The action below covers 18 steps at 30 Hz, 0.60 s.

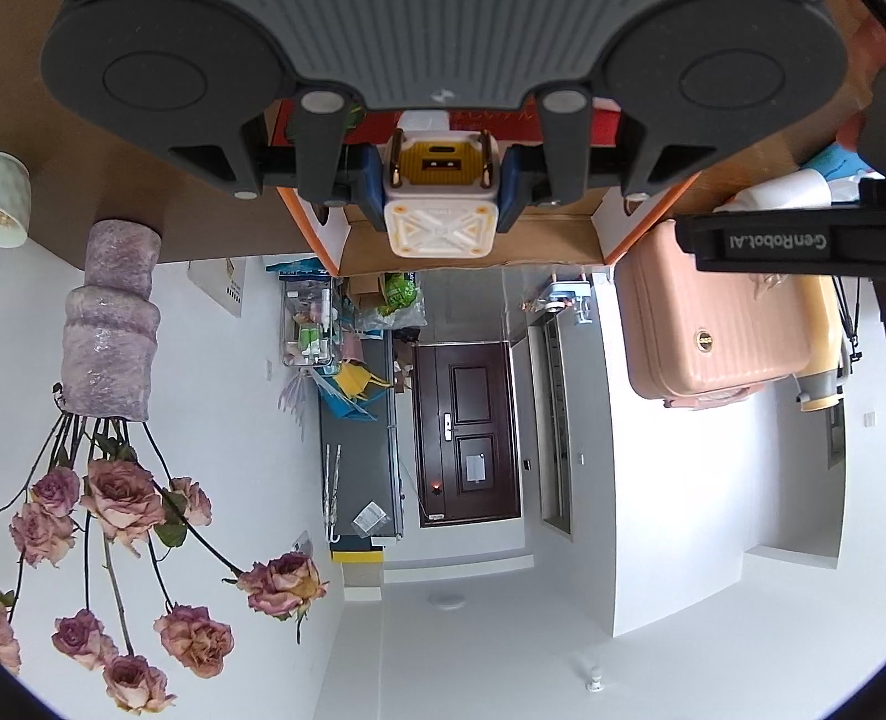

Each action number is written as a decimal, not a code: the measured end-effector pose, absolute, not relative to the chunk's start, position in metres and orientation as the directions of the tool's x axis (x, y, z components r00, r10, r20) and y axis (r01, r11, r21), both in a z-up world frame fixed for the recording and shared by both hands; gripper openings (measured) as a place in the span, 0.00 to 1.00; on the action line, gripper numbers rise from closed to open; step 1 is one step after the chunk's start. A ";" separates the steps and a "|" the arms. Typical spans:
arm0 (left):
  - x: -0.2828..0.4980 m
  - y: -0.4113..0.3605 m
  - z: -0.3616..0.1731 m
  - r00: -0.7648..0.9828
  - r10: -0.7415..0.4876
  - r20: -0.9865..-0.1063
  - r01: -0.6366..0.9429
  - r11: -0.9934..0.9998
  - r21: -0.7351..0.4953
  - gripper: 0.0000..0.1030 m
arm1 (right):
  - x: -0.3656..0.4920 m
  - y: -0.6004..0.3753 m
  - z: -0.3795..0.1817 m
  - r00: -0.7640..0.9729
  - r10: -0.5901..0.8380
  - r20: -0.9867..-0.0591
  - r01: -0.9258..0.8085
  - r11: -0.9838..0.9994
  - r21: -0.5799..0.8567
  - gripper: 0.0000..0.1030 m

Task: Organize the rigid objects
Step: 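Carry the spray bottle and cube toy over the red box with both tools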

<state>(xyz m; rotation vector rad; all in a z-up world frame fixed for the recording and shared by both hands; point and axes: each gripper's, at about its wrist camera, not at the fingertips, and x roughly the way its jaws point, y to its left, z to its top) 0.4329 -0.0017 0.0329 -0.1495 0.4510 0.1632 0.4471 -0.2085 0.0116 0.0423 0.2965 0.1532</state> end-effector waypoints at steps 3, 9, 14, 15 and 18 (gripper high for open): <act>0.442 -0.004 0.033 0.889 0.121 -0.442 -0.184 0.978 -0.101 0.96 | 0.459 -0.211 0.013 0.944 0.154 -0.291 -0.142 0.988 0.062 0.37; 0.464 -0.007 0.033 0.888 0.126 -0.441 -0.181 0.980 -0.084 0.96 | 0.488 -0.215 0.013 0.940 0.153 -0.304 -0.142 0.988 0.057 0.37; 0.484 -0.008 0.030 0.883 0.133 -0.450 -0.183 0.981 -0.067 0.96 | 0.514 -0.219 0.009 0.933 0.147 -0.328 -0.134 0.989 0.063 0.37; 0.488 -0.008 0.029 0.881 0.134 -0.453 -0.182 0.981 -0.064 0.96 | 0.520 -0.220 0.008 0.931 0.147 -0.335 -0.133 0.989 0.064 0.37; 0.501 -0.008 0.025 0.876 0.138 -0.462 -0.182 0.982 -0.050 0.96 | 0.533 -0.222 0.006 0.926 0.145 -0.348 -0.132 0.989 0.061 0.37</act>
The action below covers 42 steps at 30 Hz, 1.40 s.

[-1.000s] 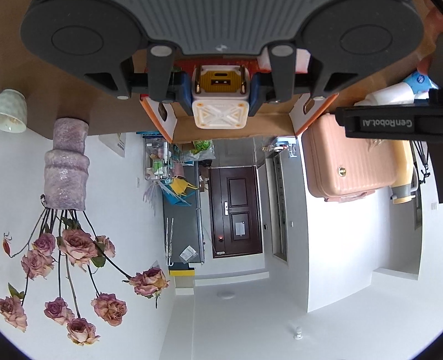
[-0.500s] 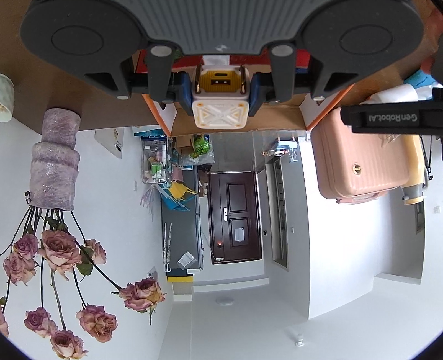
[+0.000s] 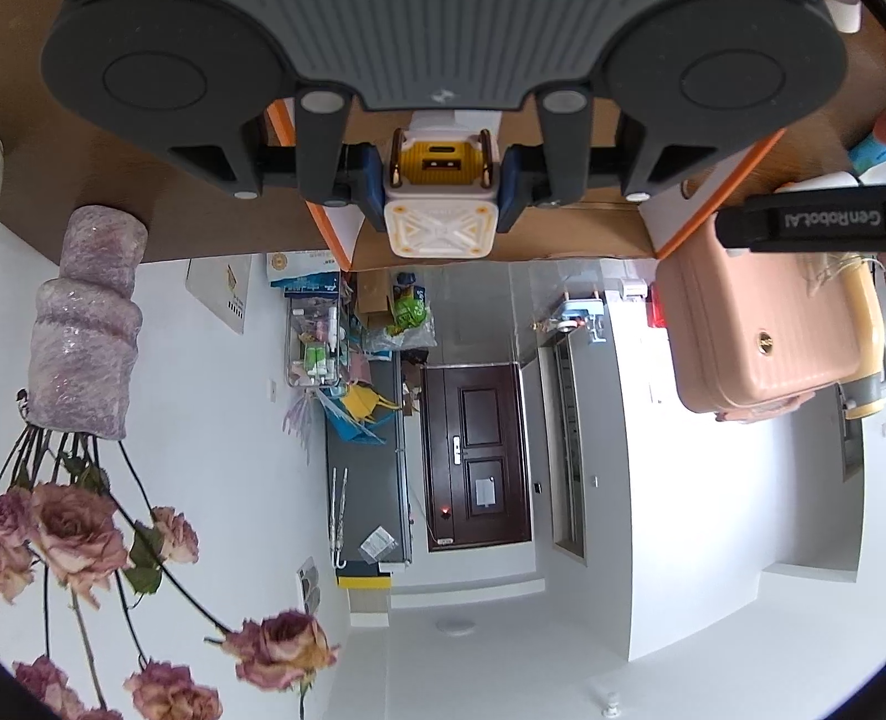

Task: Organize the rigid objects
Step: 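Carry the spray bottle and cube toy over the red box with both tools, then open both tools to drop the spray bottle and cube into the box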

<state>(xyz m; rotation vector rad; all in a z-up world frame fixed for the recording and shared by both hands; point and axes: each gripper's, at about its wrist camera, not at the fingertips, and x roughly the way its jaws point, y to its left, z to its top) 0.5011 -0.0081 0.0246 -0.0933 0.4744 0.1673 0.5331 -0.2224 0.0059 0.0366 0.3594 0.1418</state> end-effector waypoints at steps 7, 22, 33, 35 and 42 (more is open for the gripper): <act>0.529 -0.007 0.015 0.863 0.153 -0.481 -0.186 0.982 -0.021 0.96 | 0.560 -0.227 0.003 0.916 0.137 -0.377 -0.125 0.991 0.057 0.37; 0.567 -0.012 -0.001 0.840 0.161 -0.519 -0.170 0.985 0.029 0.96 | 0.609 -0.226 -0.014 0.878 0.150 -0.455 -0.142 0.989 0.051 0.37; 0.578 -0.010 -0.013 0.815 0.162 -0.556 -0.164 0.985 0.046 0.96 | 0.615 -0.225 -0.019 0.866 0.160 -0.473 -0.149 0.987 0.061 0.37; 0.578 -0.010 -0.014 0.814 0.158 -0.559 -0.165 0.986 0.039 0.99 | 0.614 -0.228 -0.018 0.867 0.158 -0.473 -0.145 0.987 0.064 0.44; 0.583 -0.001 -0.016 0.793 0.177 -0.583 -0.199 0.980 0.026 1.00 | 0.611 -0.232 -0.018 0.875 0.132 -0.466 -0.119 0.991 0.059 0.91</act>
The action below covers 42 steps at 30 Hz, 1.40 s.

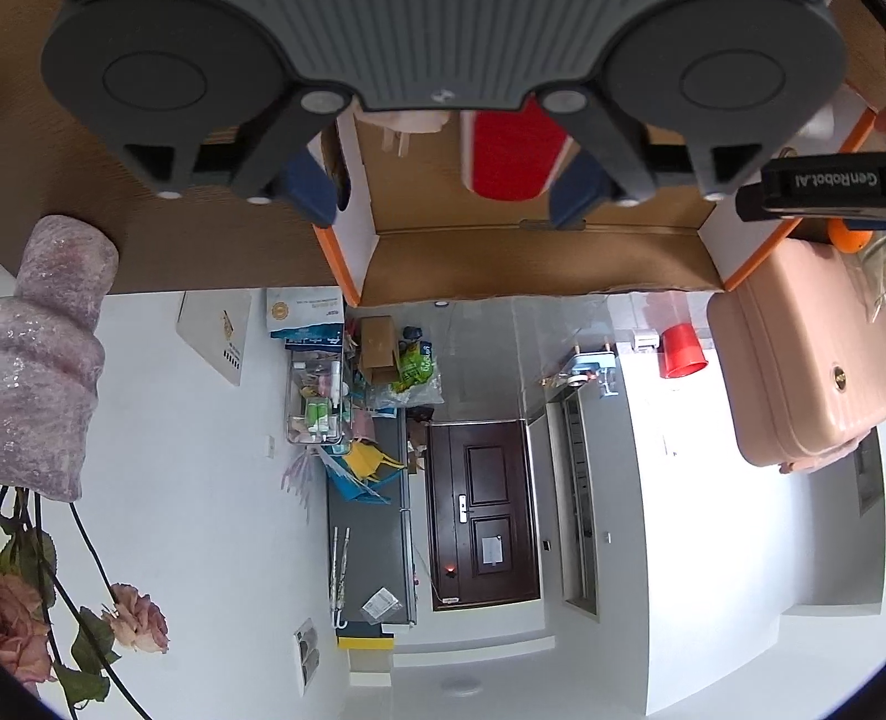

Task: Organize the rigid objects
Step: 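Open both tools to drop the spray bottle and cube into the box, then withdraw both tools from the box toward the remaining items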

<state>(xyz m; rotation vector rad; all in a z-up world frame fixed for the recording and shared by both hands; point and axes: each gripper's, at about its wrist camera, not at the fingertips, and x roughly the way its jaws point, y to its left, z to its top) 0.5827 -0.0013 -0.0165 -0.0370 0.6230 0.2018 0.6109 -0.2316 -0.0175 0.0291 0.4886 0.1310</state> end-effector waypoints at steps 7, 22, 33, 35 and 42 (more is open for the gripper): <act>0.581 -0.001 -0.014 0.796 0.176 -0.579 -0.199 0.980 0.024 1.00 | 0.609 -0.230 -0.016 0.881 0.127 -0.455 -0.114 0.992 0.055 0.97; 0.560 0.002 -0.001 0.812 0.143 -0.566 -0.180 0.984 -0.009 1.00 | 0.586 -0.223 -0.002 0.907 0.134 -0.399 -0.127 0.991 0.045 1.00; 0.520 0.000 0.011 0.841 0.132 -0.525 -0.158 0.987 -0.004 1.00 | 0.550 -0.219 0.005 0.920 0.133 -0.368 -0.133 0.991 0.024 1.00; 0.512 0.000 0.012 0.842 0.129 -0.523 -0.154 0.988 -0.005 1.00 | 0.542 -0.219 0.007 0.923 0.133 -0.362 -0.135 0.991 0.020 1.00; 0.481 0.001 0.014 0.857 0.117 -0.502 -0.137 0.991 -0.004 1.00 | 0.511 -0.219 0.012 0.930 0.133 -0.343 -0.138 0.990 0.010 1.00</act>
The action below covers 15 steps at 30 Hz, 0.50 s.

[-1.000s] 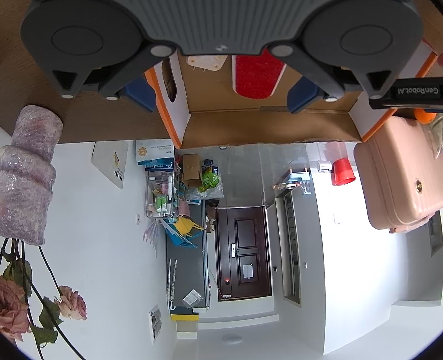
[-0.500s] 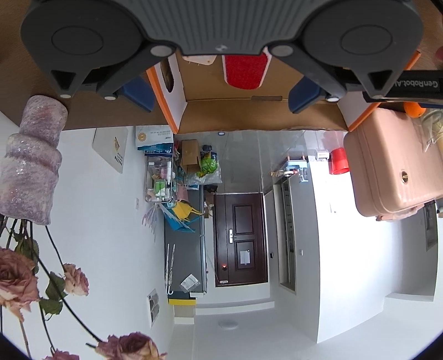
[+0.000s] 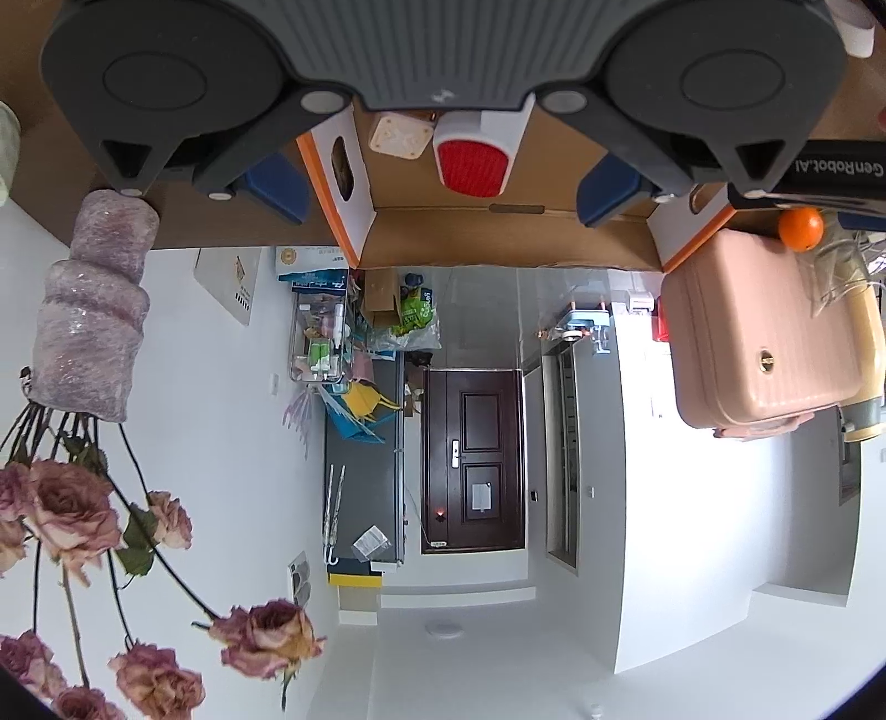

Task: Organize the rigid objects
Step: 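Withdraw both tools from the box toward the remaining items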

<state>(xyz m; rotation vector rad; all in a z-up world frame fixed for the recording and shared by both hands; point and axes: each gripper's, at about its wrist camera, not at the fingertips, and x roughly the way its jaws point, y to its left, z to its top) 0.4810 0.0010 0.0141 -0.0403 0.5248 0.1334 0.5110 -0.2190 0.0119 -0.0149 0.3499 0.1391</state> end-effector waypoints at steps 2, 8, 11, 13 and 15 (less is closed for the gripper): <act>0.472 0.002 0.014 0.860 0.114 -0.497 -0.133 0.991 -0.004 1.00 | 0.501 -0.219 0.013 0.932 0.135 -0.337 -0.141 0.990 0.007 1.00; 0.446 0.008 0.011 0.863 0.110 -0.493 -0.126 0.992 0.000 1.00 | 0.472 -0.218 0.014 0.934 0.142 -0.329 -0.148 0.989 0.006 1.00; 0.432 0.011 0.009 0.863 0.110 -0.492 -0.126 0.992 0.001 1.00 | 0.457 -0.216 0.013 0.934 0.145 -0.327 -0.153 0.988 0.003 1.00; 0.422 0.015 0.009 0.866 0.106 -0.489 -0.124 0.992 -0.005 1.00 | 0.449 -0.216 0.013 0.934 0.148 -0.326 -0.156 0.988 0.001 1.00; 0.412 0.018 0.009 0.867 0.111 -0.486 -0.128 0.992 -0.002 1.00 | 0.438 -0.215 0.013 0.933 0.152 -0.326 -0.159 0.987 0.004 1.00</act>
